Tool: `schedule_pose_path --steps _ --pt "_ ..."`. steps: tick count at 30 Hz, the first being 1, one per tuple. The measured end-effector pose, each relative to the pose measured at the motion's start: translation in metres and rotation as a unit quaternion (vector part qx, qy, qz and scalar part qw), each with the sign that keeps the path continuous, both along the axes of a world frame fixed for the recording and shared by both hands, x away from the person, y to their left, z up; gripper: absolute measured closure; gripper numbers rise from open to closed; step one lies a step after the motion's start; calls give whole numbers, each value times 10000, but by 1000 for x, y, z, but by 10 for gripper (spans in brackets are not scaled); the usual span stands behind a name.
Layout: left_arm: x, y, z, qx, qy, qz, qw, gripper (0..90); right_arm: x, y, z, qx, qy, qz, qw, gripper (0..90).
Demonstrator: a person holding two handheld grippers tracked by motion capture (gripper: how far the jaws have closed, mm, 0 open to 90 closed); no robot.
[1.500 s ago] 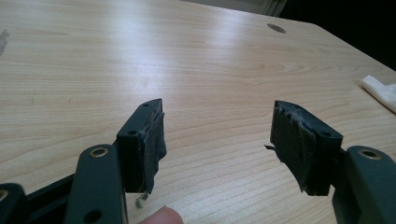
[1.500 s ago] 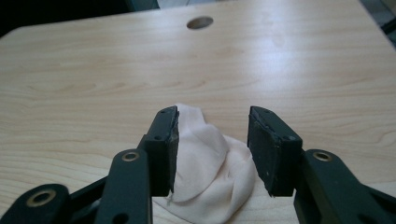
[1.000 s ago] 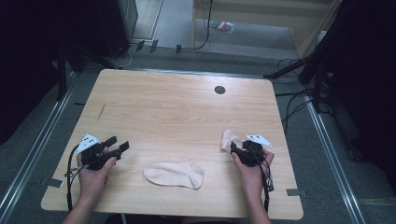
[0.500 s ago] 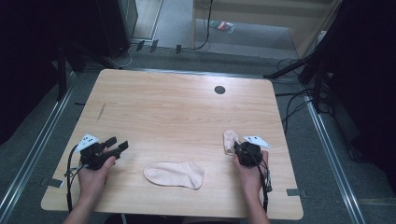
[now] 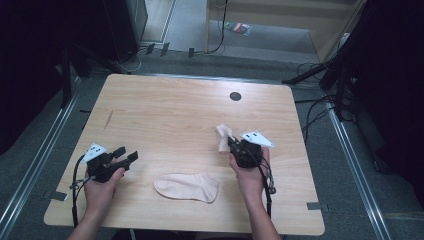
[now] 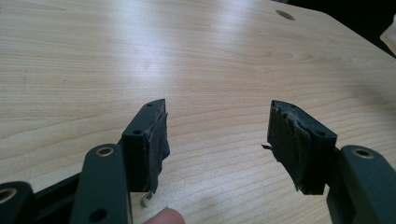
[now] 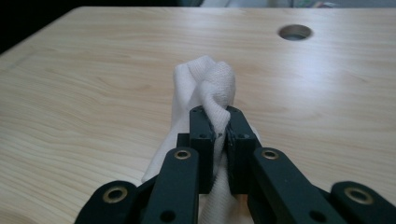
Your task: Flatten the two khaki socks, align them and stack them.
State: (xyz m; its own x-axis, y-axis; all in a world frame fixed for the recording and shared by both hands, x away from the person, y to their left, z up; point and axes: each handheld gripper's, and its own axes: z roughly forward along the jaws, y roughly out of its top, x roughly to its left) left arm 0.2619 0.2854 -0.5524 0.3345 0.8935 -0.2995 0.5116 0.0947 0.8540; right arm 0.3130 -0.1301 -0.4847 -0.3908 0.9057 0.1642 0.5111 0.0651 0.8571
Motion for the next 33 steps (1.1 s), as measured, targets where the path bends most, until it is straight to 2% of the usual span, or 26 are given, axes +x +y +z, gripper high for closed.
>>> schedule_pose_path --steps 2,3,4,5,6,7,8,10,12,14,15,19,20,21,22,24,25,27,28,29,31,32,33 --pt "0 0 0 35 -5 -21 10000 388 3 12 2 55 -12 105 9999 844" --pt "0 0 0 35 -5 -21 10000 388 3 12 2 55 -12 105 9999 844" --pt "0 -1 0 54 -17 -24 10000 388 6 25 2 109 12 213 9997 844" --pt "0 -1 0 54 -17 -24 10000 388 6 25 2 109 12 213 9997 844" --pt "0 -2 0 53 -16 -27 10000 388 10 42 0 107 26 331 9994 844" --pt "0 -2 0 53 -16 -27 10000 388 10 42 0 107 26 331 9994 844" --pt "0 -2 0 49 -14 -30 10000 387 14 56 -3 86 59 448 9989 844" --pt "0 -2 0 48 -11 -33 10000 388 15 61 -5 75 63 483 9988 844" --pt "0 -3 0 69 -16 -49 10000 388 23 80 -16 9 153 600 9981 843" --pt "0 -4 0 74 -18 -48 10000 388 25 84 -19 -12 159 612 9980 843" --pt "0 -4 0 94 -11 -60 9999 388 30 92 -29 7 289 608 9977 843" --pt "0 -4 0 96 -15 -62 9999 388 37 99 -44 -102 458 639 9969 833" --pt "0 -4 0 96 -15 -62 9999 390 37 99 -44 -102 458 639 9969 833" --pt "-1 -4 0 114 -17 -79 9999 390 39 100 -48 -201 489 647 9965 802" --pt "-1 -4 0 116 -34 -72 9999 395 41 101 -53 -312 603 621 9958 694" --pt "-1 -5 0 148 -44 -80 9998 402 43 95 -53 -259 627 597 9959 559" --pt "-1 -5 1 158 -42 -84 9998 402 43 90 -50 -153 592 523 9968 539" --pt "-1 -5 1 159 -36 -88 9998 402 44 81 -42 81 494 425 9978 542" --pt "0 -5 1 164 -33 -102 9998 402 46 75 -34 125 408 391 9983 597" --pt "0 -5 1 167 -35 -103 9998 402 46 75 -34 125 408 391 9983 597" --pt "0 -5 1 159 -32 -97 9998 403 48 72 -29 125 480 429 9978 686" --pt "0 -5 1 159 -32 -97 9998 402 48 72 -29 125 480 429 9978 686" --pt "0 -5 1 167 -35 -99 9998 402 49 75 -30 41 584 552 9968 712"
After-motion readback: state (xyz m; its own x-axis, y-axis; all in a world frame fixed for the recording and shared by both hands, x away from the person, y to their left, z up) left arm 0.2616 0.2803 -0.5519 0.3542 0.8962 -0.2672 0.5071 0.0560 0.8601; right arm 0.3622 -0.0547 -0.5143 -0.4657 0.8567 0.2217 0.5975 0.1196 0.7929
